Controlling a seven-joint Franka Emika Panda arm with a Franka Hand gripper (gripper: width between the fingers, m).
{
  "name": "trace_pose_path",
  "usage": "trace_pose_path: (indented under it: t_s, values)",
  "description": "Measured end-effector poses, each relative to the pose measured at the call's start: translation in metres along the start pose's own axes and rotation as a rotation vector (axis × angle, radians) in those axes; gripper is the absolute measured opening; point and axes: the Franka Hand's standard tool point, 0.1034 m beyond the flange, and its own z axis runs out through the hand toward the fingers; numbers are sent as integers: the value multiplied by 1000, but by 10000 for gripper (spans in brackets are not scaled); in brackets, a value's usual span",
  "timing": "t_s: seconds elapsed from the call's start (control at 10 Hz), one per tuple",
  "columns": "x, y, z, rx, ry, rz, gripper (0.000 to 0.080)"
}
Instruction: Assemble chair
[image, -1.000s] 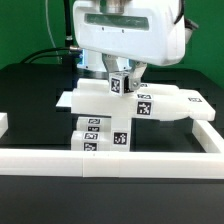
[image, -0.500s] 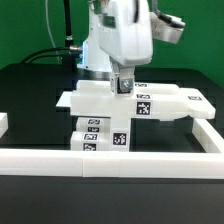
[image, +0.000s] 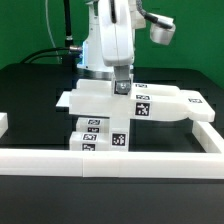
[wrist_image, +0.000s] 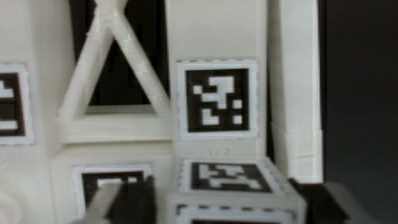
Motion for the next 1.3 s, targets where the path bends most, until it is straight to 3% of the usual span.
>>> trace_pose_path:
  t_s: [0.1,0.2,0.5,0.8,1.3]
  values:
    - [0,0,0,0,1,-51,512]
    - [0,0,0,-1,1,-142,618]
    - [1,0,1,-2,1,-355,648]
    - [5,-3,2,-54,64,-741,649]
    - [5,-8,0,-88,81,-1185,649]
